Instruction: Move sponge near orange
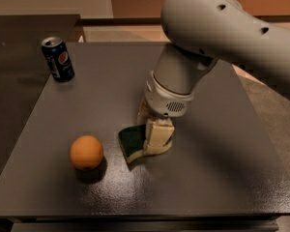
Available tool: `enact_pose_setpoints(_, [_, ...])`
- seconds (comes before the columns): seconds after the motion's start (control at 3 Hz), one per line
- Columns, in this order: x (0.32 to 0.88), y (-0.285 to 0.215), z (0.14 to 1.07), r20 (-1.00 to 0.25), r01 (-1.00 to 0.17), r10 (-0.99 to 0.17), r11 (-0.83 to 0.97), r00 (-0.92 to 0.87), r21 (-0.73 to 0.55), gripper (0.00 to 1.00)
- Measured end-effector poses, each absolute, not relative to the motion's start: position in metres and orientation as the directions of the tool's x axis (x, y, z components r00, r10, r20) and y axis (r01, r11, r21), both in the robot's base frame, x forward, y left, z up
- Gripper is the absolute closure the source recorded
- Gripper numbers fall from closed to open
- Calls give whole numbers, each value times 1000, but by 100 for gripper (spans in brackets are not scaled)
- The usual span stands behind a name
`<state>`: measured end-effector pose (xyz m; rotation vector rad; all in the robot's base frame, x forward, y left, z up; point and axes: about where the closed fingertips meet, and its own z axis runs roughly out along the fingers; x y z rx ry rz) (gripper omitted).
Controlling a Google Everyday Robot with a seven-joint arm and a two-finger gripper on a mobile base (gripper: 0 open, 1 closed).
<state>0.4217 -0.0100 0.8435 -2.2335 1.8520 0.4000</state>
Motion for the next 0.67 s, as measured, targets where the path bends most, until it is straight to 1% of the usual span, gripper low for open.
enact_pose_setpoints(0.33, [421,-10,844,-339,-982,-925,-188,174,8,0])
enact_pose_setpoints(0.67, [421,-10,844,-338,-982,-925,-188,174,8,0])
